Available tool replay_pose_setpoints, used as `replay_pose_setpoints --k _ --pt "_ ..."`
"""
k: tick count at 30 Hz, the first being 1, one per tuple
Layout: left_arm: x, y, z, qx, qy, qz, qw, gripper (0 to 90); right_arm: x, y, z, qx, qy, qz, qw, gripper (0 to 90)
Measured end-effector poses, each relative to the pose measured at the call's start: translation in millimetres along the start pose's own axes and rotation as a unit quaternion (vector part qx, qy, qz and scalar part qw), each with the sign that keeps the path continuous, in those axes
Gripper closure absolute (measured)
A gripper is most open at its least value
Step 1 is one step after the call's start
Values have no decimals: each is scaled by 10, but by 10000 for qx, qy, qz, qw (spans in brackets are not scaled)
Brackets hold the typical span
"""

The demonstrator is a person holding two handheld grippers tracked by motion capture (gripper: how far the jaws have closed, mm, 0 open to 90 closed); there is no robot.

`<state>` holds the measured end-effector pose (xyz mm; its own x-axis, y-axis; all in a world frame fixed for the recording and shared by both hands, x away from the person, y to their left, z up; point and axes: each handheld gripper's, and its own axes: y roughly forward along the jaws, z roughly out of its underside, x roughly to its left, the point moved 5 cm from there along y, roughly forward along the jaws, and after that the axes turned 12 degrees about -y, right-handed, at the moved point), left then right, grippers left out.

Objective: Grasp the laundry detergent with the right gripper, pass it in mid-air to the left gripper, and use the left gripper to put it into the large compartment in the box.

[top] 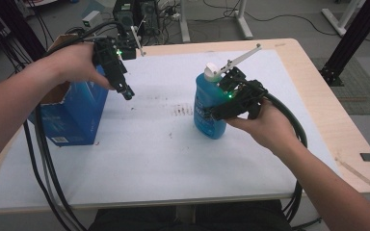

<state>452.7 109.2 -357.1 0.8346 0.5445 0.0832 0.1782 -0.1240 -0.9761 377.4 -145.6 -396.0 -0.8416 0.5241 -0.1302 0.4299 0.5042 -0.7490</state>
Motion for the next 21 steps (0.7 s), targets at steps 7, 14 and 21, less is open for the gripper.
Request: replay_pose_setpoints --k 7,14,21 --pt "-33 -53 -9 -105 32 44 9999 158 -16 -6 0 -69 -298 -102 9995 462" --pt "-105 -206 -59 -233 238 147 9993 158 -111 -124 -79 -203 -513 -513 9972 462" --pt "-241 -604 -190 -544 548 239 9967 158 -202 -295 -302 -337 -930 -1009 9900 461"
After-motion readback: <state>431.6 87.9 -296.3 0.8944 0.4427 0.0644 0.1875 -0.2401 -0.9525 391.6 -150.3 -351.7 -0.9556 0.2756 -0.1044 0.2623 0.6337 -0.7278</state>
